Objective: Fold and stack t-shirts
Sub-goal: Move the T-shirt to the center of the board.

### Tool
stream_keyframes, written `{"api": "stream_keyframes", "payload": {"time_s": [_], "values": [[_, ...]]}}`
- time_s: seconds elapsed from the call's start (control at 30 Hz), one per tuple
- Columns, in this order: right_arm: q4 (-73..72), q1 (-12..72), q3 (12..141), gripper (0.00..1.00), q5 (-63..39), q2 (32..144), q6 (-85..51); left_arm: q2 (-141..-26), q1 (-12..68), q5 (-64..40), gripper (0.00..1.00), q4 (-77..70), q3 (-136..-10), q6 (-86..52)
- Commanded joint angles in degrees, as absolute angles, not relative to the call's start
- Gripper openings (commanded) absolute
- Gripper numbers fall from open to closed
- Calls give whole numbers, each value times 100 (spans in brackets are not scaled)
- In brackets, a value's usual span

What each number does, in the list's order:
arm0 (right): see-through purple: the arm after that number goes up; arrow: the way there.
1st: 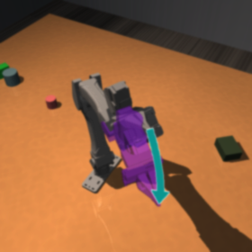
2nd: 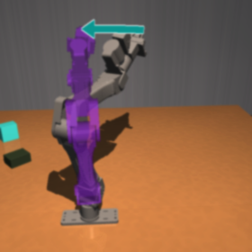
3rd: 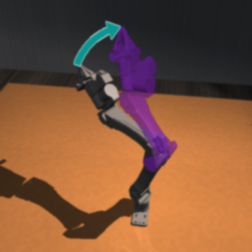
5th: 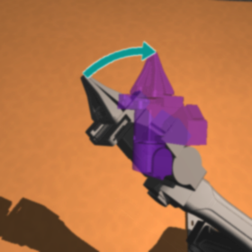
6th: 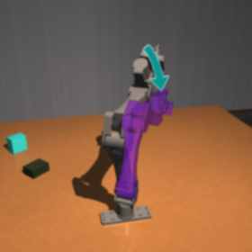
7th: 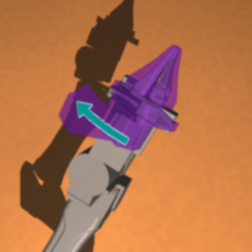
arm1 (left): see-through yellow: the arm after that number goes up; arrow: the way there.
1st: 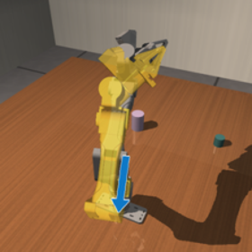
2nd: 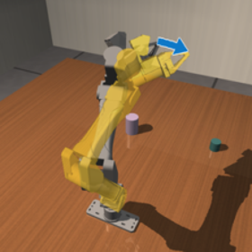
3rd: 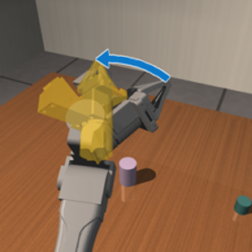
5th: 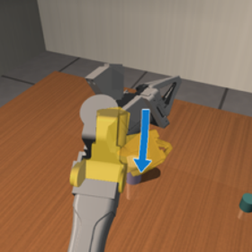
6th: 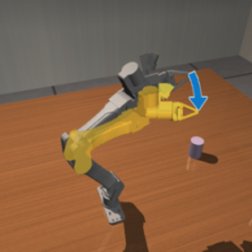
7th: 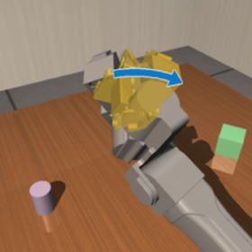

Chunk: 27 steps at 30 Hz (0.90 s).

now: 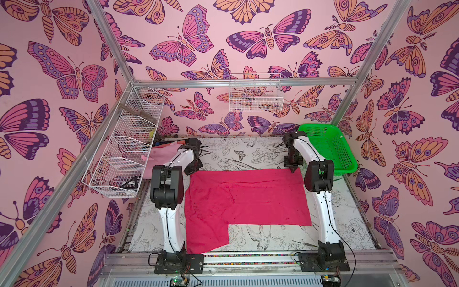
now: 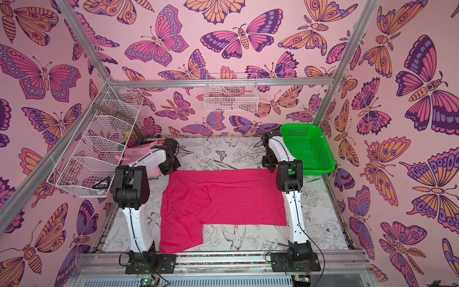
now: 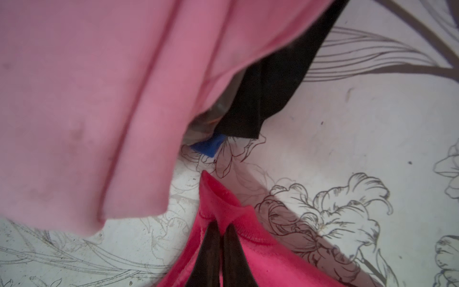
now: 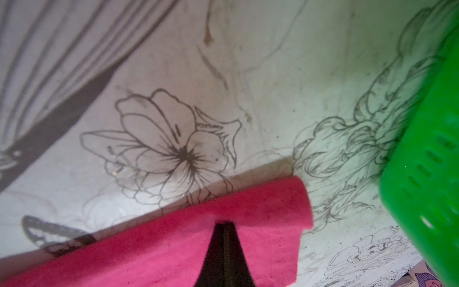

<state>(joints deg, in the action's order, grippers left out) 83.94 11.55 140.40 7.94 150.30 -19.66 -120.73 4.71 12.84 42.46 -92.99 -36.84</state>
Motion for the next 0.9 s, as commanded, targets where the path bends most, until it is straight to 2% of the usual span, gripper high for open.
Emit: {"api": "stream_keyframes", "payload": {"time_s": [0.0, 0.87], "values": [[8212, 1047, 14191, 0, 904, 15350, -2041, -12233, 396, 1267, 5, 4307, -9480, -3612], [7712, 1037, 14711, 0, 901, 15568, -2084, -12493, 360, 1189, 6, 4307, -9835, -3563]]}}
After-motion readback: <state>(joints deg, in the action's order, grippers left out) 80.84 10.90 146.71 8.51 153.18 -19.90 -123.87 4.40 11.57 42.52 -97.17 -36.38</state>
